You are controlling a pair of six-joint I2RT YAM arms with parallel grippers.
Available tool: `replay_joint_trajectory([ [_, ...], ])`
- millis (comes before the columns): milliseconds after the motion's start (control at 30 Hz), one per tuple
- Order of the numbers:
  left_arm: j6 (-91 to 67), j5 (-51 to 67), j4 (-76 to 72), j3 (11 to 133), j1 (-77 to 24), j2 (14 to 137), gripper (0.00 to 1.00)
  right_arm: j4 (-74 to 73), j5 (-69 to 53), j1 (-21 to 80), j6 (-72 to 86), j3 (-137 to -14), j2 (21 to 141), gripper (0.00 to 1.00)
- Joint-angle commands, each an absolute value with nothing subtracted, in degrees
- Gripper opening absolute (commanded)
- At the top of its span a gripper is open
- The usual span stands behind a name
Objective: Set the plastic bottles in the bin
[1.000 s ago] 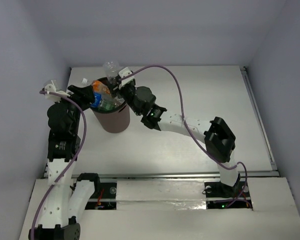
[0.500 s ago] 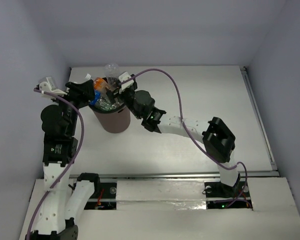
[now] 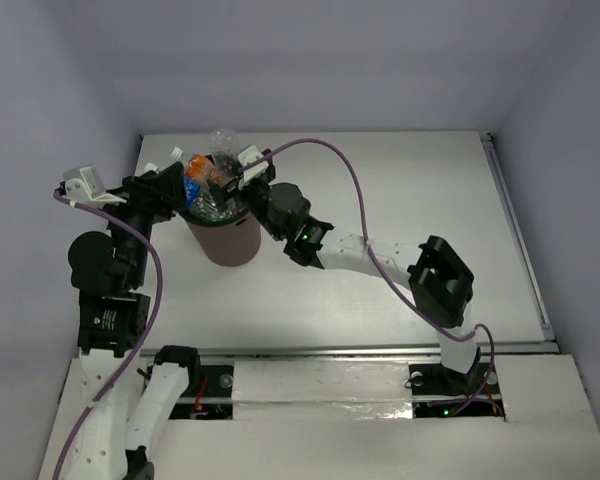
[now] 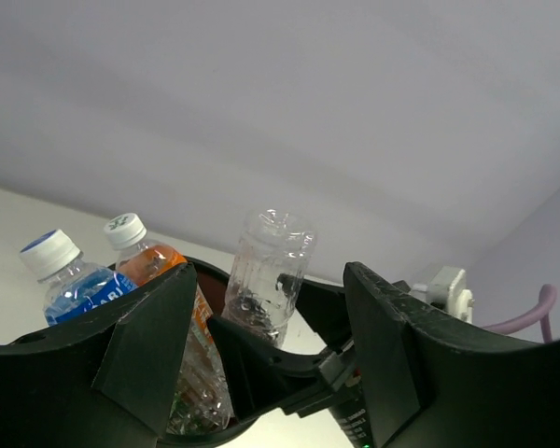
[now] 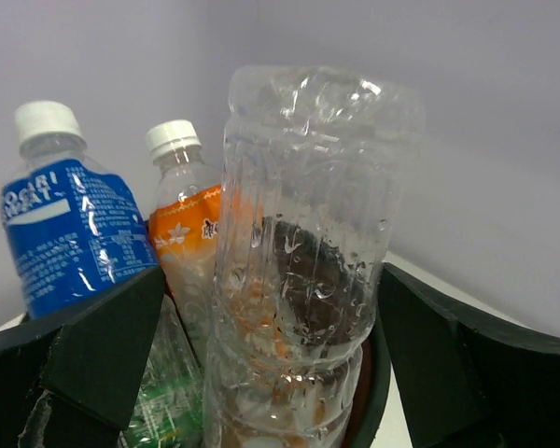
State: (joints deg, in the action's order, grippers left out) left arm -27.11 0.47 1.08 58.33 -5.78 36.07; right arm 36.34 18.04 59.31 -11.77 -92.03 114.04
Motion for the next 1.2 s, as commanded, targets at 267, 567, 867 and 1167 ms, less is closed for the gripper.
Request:
replay_joint_trajectory([
  [267,-25.05,0.53,-0.62,59.06,-7.03,34.89,0.62,40.17,22.76,60.03,-12.04,-92.02,106.79,1.0],
  [567,-22.94,4.3,1.3,61.35,-8.7,33.31,0.74,45.43,28.2,60.03,-7.58,-83.34,96.18,1.0],
  [867,-21.97,11.24,3.95,57.75,-11.86,29.63,0.99,49.05,42.86,60.03,7.45,-46.9,54.04,0.02],
  [1167,-19.86,12.57,5.98,52.21,-14.5,25.84,0.99,25.15,59.06,60.03,14.06,-34.19,21.73,0.39],
])
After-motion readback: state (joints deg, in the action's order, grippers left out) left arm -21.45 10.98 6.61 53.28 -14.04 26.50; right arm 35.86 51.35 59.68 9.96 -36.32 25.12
